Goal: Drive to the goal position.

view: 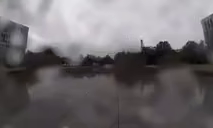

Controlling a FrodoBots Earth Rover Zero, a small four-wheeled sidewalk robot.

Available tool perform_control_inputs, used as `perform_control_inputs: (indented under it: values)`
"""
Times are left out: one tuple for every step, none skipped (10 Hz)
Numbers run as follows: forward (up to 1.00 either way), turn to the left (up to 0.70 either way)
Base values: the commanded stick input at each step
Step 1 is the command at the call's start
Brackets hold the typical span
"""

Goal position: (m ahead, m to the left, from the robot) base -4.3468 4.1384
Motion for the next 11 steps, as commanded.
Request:
perform_control_inputs:
  values:
    - [1.0,0.0]
    - [1.0,0.0]
    - [1.0,0.0]
    - [1.0,0.0]
    - [1.0,0.0]
    - [1.0,0.0]
    - [1.0,0.0]
    - [1.0,0.0]
    - [1.0,0.0]
    - [1.0,0.0]
    - [1.0,0.0]
